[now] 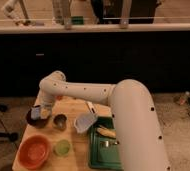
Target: Wipe purple bowl with sponge
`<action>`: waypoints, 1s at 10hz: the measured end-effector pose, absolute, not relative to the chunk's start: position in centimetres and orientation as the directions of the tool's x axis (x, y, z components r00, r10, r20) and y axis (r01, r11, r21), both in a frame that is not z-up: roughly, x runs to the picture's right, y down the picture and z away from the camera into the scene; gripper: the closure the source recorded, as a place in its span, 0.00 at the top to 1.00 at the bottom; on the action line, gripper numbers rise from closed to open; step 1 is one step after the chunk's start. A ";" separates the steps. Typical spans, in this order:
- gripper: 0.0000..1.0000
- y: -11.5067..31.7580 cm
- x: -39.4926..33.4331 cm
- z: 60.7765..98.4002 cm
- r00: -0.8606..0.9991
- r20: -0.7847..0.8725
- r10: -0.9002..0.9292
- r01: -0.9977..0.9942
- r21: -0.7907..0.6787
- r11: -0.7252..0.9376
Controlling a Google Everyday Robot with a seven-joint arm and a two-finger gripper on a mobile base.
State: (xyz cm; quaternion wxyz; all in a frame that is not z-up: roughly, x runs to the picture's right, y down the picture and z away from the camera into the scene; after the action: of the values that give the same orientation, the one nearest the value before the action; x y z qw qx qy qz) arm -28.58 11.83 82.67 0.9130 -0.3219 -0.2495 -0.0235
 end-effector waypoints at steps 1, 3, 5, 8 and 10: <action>0.00 11.5 -28.8 83.1 0.876 0.469 0.113 0.207 -0.576 0.790; 0.00 10.8 -29.7 84.2 0.875 0.472 0.105 0.216 -0.577 0.787; 0.00 10.7 -31.0 84.7 0.869 0.486 0.094 0.239 -0.578 0.780; 0.00 11.4 -33.0 84.4 0.849 0.523 0.080 0.281 -0.574 0.769; 0.00 12.2 -33.2 83.6 0.838 0.540 0.078 0.299 -0.573 0.763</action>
State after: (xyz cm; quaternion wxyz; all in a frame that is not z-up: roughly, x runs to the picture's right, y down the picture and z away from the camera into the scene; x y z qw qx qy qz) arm -33.24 12.23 83.60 0.8967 -0.3388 -0.2780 -0.0618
